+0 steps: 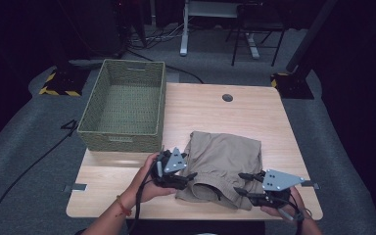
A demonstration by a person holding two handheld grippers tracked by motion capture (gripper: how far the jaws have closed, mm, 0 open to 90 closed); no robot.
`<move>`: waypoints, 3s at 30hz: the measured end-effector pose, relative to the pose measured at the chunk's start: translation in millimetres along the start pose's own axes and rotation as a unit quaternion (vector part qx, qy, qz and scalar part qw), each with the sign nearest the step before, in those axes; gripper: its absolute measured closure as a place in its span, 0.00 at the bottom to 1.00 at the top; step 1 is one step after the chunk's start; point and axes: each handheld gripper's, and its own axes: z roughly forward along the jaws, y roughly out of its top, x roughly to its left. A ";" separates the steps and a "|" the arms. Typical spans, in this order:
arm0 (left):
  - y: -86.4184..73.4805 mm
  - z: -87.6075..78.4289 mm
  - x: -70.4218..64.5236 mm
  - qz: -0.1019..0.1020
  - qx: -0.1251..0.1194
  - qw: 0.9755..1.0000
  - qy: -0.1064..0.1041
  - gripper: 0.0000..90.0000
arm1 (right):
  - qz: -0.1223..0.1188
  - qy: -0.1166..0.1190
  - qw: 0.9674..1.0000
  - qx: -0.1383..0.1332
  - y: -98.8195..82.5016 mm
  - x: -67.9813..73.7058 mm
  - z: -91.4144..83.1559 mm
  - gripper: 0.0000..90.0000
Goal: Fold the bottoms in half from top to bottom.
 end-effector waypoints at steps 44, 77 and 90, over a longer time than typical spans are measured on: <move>-12.9 27.1 -32.5 0.007 0.041 0.997 -0.061 0.27 | 0.043 0.004 0.995 0.093 -41.9 -10.3 10.4 0.35; -4.0 118.3 77.7 -0.120 0.114 0.986 -0.011 0.33 | 0.167 -0.064 0.971 0.159 -59.5 -153.2 64.5 0.43; 3.0 115.1 68.8 -0.070 0.119 0.990 -0.036 0.84 | 0.164 -0.031 0.975 0.145 -57.7 -144.8 62.1 0.86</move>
